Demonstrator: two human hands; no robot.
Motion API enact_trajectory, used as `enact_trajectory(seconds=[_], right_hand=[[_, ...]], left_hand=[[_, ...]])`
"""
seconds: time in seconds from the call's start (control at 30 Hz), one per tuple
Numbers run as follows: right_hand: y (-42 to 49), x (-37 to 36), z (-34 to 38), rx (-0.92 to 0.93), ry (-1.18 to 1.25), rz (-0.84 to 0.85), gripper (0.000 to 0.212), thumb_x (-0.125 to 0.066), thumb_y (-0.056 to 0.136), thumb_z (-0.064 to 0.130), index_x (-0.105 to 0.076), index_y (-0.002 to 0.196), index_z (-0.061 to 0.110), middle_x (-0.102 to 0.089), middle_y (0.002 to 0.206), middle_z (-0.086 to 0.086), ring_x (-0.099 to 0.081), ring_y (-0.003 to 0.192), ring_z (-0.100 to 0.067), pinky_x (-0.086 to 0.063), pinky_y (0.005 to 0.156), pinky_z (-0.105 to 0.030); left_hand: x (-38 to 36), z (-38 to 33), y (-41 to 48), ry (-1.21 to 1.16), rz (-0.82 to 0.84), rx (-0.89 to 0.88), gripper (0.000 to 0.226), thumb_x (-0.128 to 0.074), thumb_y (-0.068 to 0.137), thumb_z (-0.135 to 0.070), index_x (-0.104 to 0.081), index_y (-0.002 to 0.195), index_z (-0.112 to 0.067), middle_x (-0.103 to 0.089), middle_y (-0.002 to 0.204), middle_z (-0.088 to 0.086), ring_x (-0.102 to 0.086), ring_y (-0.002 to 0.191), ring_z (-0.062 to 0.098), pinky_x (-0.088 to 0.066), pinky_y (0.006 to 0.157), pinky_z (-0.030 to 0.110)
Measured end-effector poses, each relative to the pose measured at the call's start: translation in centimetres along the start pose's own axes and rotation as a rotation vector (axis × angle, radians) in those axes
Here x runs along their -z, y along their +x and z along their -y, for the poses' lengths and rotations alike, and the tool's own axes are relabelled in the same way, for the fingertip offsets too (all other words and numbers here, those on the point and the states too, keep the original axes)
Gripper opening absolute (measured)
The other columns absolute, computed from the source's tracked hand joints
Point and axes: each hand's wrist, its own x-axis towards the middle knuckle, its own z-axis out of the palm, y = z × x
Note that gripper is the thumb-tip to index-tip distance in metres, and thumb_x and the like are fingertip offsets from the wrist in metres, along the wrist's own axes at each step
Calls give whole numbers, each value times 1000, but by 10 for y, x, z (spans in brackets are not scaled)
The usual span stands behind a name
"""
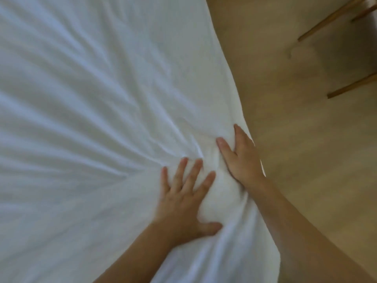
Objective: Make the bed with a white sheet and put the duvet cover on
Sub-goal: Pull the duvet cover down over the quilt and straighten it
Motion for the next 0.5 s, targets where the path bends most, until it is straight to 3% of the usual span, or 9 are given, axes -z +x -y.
enact_trajectory(seconds=[0.07,0.13,0.2,0.33,0.4,0.5], right_hand=[[2,6,13,40,80,-82,66,-46,93,46,-29,145,9,-32,151,-13,-28,139,-24,-22,114,-43],[17,7,41,139,106,-148,63,-43,95,42,-26,147,12,-25,154,-10,-20,142,-23,-11,116,-46],[44,7,81,236,118,-167,62,-41,96,40,-22,149,16,-19,156,-7,-12,144,-21,1,114,-47],[101,9,135,389,91,-74,61,-33,97,46,-12,151,26,-6,159,0,-3,146,-20,5,112,-52],[122,4,122,301,105,28,64,-29,95,55,-8,150,32,-2,159,4,-1,146,-17,0,114,-49],[138,6,75,35,108,207,75,-20,88,71,-13,150,30,-17,158,1,-20,143,-22,-17,113,-43]], left_hand=[[28,12,0,-41,-134,-42,79,-41,72,-68,-50,136,-24,-38,148,10,-30,139,29,-18,105,60],[59,37,14,-29,-384,5,62,-46,79,-51,-58,127,-14,-51,138,13,-43,130,32,-28,102,58],[96,64,42,45,-453,137,59,-47,86,-43,-48,137,-13,-41,145,14,-33,136,34,-24,106,58],[143,112,108,181,-319,340,65,-37,94,-46,-14,151,-24,-5,160,3,2,146,22,-2,115,48],[151,128,130,221,-275,365,66,-34,95,-49,-8,151,-27,1,160,2,5,146,22,-1,116,47],[161,145,146,264,-250,351,66,-31,95,-52,-8,151,-28,1,160,3,5,146,23,0,115,47]])
